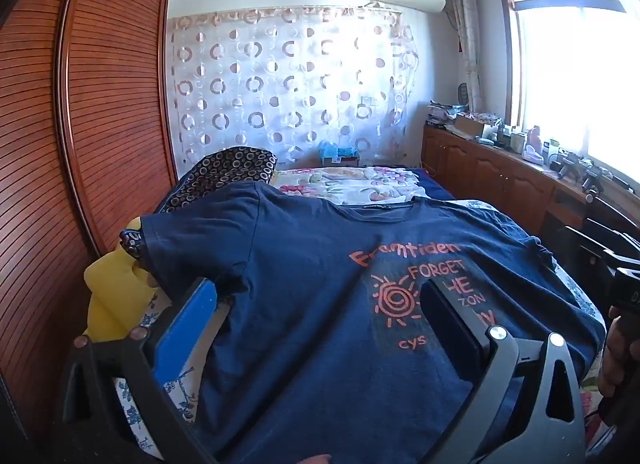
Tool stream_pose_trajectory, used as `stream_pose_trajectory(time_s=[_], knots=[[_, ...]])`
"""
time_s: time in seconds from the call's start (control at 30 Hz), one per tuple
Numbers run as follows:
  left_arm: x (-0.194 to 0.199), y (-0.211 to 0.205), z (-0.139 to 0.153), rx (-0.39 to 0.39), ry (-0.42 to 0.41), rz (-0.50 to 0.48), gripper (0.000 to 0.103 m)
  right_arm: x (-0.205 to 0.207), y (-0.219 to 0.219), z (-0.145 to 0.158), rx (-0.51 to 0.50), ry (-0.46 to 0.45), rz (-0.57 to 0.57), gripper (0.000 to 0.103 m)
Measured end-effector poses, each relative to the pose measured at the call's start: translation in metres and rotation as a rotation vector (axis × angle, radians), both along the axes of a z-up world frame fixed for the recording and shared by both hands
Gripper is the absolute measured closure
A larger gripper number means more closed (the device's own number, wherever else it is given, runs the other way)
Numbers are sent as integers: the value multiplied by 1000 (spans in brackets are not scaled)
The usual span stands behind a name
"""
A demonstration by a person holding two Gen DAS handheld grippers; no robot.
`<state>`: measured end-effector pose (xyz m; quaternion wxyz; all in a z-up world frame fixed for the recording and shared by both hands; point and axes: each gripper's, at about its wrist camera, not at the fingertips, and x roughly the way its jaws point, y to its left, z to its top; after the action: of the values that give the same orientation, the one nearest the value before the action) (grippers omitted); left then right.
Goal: Fold small clothes
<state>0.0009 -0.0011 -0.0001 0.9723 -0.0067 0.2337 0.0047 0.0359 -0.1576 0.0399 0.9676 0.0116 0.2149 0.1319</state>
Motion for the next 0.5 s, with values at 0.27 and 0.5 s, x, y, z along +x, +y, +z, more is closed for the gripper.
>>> stream_pose_trajectory(time_s=[0.27,0.5], knots=[[-2,4,2,1,-13,8,0,0,1,-1,2,5,-2,0],[-7,15,4,1,-18,14,0,0,1,-1,4,0,-1,0]])
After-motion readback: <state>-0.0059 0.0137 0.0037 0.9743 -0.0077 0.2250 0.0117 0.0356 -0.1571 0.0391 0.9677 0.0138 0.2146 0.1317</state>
